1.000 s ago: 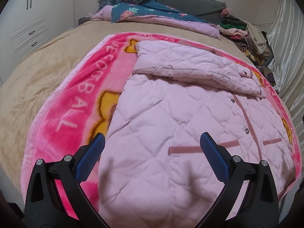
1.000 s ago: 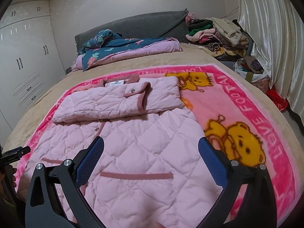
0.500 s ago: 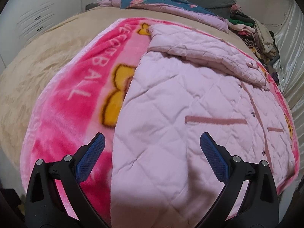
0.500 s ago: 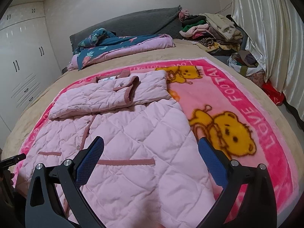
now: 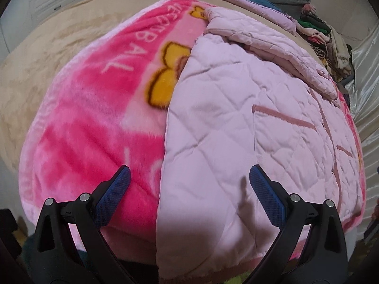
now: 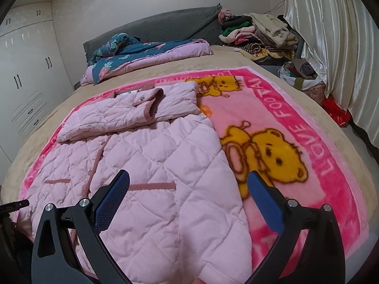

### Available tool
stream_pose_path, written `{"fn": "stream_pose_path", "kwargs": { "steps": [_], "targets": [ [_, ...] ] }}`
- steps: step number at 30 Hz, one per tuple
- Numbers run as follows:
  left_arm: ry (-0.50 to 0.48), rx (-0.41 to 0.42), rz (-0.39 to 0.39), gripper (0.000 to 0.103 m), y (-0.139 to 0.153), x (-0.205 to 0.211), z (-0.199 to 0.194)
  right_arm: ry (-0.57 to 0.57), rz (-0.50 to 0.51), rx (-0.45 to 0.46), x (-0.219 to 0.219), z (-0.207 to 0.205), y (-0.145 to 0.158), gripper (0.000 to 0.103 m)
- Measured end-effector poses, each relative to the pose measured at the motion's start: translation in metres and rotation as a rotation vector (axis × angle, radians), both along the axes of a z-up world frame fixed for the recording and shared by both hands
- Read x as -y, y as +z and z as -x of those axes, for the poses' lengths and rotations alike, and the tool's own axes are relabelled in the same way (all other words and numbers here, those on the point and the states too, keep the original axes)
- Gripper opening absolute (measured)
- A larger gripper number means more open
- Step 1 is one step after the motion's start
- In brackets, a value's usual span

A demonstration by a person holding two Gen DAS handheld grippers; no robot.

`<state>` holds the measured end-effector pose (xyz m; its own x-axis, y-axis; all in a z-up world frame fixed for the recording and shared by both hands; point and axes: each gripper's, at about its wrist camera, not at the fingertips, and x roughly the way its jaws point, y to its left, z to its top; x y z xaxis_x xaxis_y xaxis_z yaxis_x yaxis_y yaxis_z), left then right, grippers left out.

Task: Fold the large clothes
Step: 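Move the right gripper to the ribbed sleeve cuff and grasp it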

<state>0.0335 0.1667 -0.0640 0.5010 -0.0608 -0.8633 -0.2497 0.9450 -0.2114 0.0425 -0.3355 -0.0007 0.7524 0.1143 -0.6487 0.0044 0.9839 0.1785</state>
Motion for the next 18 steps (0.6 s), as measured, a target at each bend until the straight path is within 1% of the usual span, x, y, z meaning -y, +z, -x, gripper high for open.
{"fn": "stream_pose_path", "kwargs": {
  "steps": [7,10,12,13,14,18],
  "targets": [
    [-0.030,-0.019,0.066,0.094,-0.008,0.010,0.002,0.009,0.005,-0.053,0.007,0.008,-0.014,0.099],
    [-0.056,-0.033,0.076,0.094,-0.013,0.021,0.000,0.025,0.006,-0.084,0.009,0.012,-0.021,0.099],
    [-0.078,-0.043,0.066,0.094,-0.016,0.030,-0.002,0.034,0.009,-0.109,0.010,0.014,-0.027,0.099],
    [-0.083,-0.049,0.037,0.094,-0.017,0.035,-0.002,0.039,0.008,-0.123,0.011,0.015,-0.030,0.099],
    [-0.088,-0.052,0.026,0.094,-0.017,0.037,-0.003,0.044,0.001,-0.134,0.012,0.016,-0.034,0.099],
    [-0.088,-0.050,0.036,0.094,-0.017,0.036,-0.003,0.059,-0.020,-0.192,0.016,0.021,-0.049,0.099]
  ]
}}
